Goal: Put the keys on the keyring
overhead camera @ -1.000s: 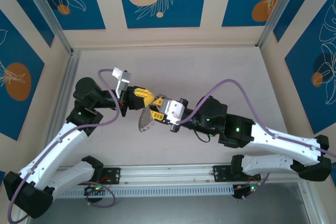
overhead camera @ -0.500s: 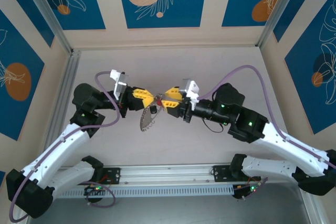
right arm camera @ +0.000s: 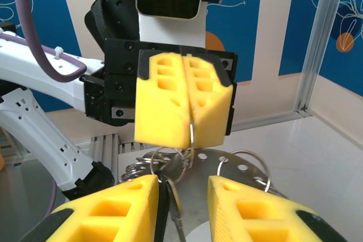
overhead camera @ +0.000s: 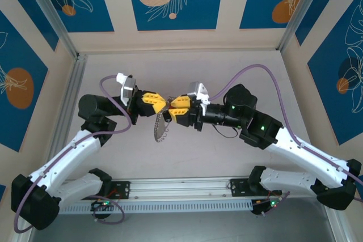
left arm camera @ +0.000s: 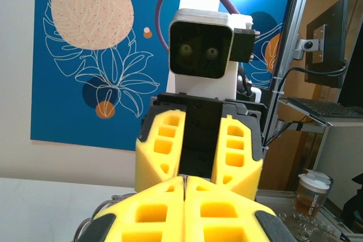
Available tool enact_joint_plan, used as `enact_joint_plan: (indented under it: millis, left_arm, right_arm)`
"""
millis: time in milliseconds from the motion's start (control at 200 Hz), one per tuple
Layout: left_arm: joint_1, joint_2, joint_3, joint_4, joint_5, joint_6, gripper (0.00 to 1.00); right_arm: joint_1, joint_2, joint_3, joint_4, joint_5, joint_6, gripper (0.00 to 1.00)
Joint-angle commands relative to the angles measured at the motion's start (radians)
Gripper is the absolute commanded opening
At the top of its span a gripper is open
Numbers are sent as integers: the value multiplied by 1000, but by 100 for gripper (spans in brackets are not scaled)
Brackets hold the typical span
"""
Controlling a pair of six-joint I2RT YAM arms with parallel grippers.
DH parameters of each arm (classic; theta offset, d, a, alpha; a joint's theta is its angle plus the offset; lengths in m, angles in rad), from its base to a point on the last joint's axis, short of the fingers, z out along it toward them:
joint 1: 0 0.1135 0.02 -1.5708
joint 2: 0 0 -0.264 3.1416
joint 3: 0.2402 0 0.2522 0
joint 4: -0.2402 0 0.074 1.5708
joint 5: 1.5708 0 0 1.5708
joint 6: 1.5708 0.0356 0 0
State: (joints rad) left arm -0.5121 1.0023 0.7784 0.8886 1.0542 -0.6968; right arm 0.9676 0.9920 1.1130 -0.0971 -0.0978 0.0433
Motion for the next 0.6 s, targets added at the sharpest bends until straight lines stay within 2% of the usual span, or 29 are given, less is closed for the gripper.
enact_joint_plan:
  millis: [0,410,495,595]
  left_arm:
    - [-9,-10,9,76,0,-9,0]
    - [-19,-8,18,55,-2,8,0]
    - [-22,-7,19,53,-3,10,0]
    - [-26,-4,22,50,-5,13,0]
  right_arm:
    - [-18,0,17,61,-49,42,29]
    - [-20,33,30,90,-110,47,26]
    - [-21,46,39,79,-109,47,21]
    - [-21,48,37,83,-111,43,8]
